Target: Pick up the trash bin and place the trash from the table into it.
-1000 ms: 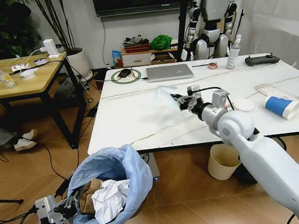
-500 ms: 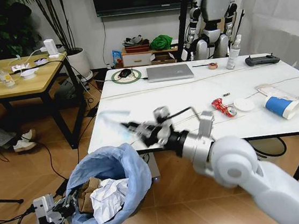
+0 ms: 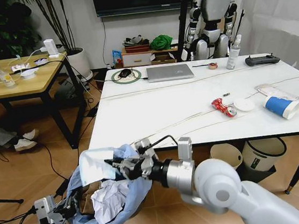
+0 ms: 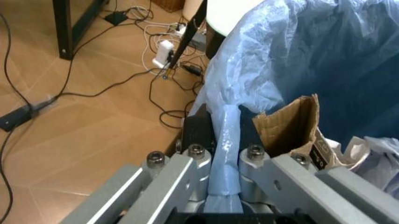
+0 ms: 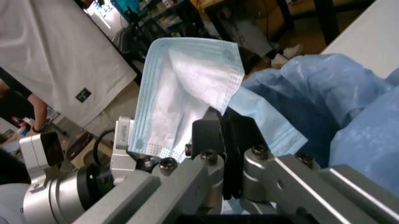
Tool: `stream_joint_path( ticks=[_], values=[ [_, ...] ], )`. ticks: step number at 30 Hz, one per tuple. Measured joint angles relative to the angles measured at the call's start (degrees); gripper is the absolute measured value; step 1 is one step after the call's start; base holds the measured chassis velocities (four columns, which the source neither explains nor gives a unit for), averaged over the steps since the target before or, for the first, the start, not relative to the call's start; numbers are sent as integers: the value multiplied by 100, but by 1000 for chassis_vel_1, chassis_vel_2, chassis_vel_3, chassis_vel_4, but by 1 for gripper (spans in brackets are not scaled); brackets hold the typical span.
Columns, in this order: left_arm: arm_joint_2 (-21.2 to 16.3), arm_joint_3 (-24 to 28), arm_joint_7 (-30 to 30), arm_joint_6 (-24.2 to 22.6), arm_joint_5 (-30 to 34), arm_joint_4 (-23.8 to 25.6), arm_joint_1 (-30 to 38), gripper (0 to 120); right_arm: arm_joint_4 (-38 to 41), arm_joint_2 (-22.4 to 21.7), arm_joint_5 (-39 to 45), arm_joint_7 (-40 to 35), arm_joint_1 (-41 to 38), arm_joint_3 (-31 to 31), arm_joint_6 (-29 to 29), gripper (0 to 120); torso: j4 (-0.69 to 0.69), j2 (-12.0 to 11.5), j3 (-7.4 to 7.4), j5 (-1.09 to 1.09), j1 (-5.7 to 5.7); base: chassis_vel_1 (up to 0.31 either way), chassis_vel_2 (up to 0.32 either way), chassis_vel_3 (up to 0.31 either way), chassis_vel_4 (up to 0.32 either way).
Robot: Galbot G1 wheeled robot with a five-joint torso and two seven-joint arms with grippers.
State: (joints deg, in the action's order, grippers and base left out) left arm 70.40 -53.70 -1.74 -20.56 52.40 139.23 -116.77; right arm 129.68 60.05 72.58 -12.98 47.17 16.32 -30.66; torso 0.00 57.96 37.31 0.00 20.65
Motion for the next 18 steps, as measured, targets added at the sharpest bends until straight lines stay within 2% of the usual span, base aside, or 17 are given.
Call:
stream_joint_path(
  ticks=[8,12,14,17,18],
  values=[
    [27,17,-4,-6,-35,55,-130,1,-143,15,-567,131,133,36,82,1,0,0,0,0,0,0,0,0,0],
    [42,26,-23,-9,-87,80,-215,1,-133,-23,-621,145,143,-14,89,19,0,0,0,0,1,0,0,0,0],
    [48,27,-27,-11,-102,90,-240,1,-114,-37,-641,149,159,-26,91,23,1,0,0,0,1,0,0,0,0],
    [42,21,-32,-20,-143,123,-315,1,-48,-73,-711,175,267,-103,91,39,0,0,0,0,1,0,0,0,0],
    [42,21,-32,-20,-143,123,-315,1,-48,-73,-711,175,267,-103,91,39,0,0,0,0,1,0,0,0,0]
  ],
)
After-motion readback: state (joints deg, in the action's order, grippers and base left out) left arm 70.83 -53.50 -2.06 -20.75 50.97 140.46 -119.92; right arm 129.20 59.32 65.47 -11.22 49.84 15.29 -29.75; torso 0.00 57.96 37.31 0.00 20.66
